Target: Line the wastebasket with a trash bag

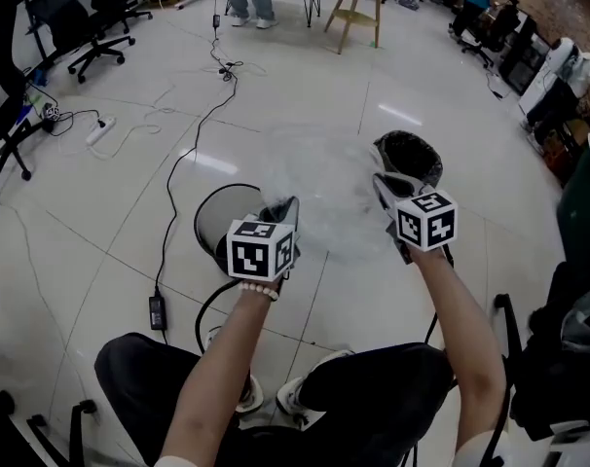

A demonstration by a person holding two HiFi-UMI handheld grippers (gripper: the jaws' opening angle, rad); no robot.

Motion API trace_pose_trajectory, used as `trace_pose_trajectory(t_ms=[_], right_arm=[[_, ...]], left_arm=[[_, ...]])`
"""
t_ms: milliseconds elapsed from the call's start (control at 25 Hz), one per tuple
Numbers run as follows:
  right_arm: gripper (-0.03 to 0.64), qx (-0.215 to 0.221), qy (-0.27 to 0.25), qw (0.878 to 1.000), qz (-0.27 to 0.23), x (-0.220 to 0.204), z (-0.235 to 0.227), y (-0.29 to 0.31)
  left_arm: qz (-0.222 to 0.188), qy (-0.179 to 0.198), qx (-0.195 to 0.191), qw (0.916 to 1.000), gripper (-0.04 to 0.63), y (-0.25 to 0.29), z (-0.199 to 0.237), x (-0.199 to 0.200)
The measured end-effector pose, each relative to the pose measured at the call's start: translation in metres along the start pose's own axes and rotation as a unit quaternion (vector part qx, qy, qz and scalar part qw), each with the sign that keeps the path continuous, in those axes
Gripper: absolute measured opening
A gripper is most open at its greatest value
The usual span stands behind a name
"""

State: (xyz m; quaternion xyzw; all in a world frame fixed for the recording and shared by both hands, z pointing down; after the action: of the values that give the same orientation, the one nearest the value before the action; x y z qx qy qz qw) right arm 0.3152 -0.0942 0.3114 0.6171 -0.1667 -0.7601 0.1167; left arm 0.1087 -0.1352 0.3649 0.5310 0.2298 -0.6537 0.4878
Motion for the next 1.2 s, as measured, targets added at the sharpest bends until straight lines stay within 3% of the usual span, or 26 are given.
trace_pose_trajectory(t_ms=[160, 320, 440, 600, 800, 960, 1080, 1200], right_arm=[[0.002, 0.057, -0.027, 0.998, -0.029, 0.040, 0.058, 0.009], [0.002, 0.112, -0.050, 0.992, -0.031, 0.054, 0.119, 0.039], [0.002, 0.148, -0.053, 0.987, -0.020, 0.049, 0.157, 0.062], [0.002, 0.185, -0.052, 0.981, 0.007, 0.029, 0.193, 0.100], [0.002, 0.183, -0.029, 0.981, 0.061, -0.013, 0.189, 0.148], [0.002, 0.139, -0.017, 0.985, 0.098, -0.038, 0.155, 0.172], [0.006, 0.133, -0.013, 0.983, 0.130, -0.049, 0.135, 0.181], [0.225, 0.130, -0.017, 0.980, 0.151, -0.047, 0.129, 0.181]], left_arm=[[-0.022, -0.021, 0.022, 0.9993, 0.012, -0.053, 0.025, 0.023], [-0.018, -0.035, 0.063, 0.9973, 0.012, -0.094, 0.053, 0.019], [0.001, -0.046, 0.096, 0.9943, 0.012, -0.112, 0.076, 0.007], [0.057, -0.088, 0.121, 0.9872, 0.012, -0.118, 0.114, -0.031], [0.076, -0.122, 0.134, 0.9806, 0.012, -0.112, 0.144, -0.068], [0.083, -0.141, 0.117, 0.9795, 0.012, -0.103, 0.156, -0.078], [0.089, -0.148, 0.107, 0.9792, 0.012, -0.098, 0.155, -0.082], [0.078, -0.152, 0.111, 0.9790, 0.012, -0.100, 0.156, -0.077]])
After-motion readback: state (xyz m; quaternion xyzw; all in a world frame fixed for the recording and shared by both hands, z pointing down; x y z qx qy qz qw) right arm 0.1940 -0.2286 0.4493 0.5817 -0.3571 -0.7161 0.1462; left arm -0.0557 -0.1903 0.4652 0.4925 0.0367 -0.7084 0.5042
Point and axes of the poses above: the fingertips, and each gripper's own axes: y forward along the fingers, z to its left, x out of its top, the point moved 5 cm from there along -y, backward along the fingers, and after that the axes turned 8 degrees about -x, right-handed, at the moved point
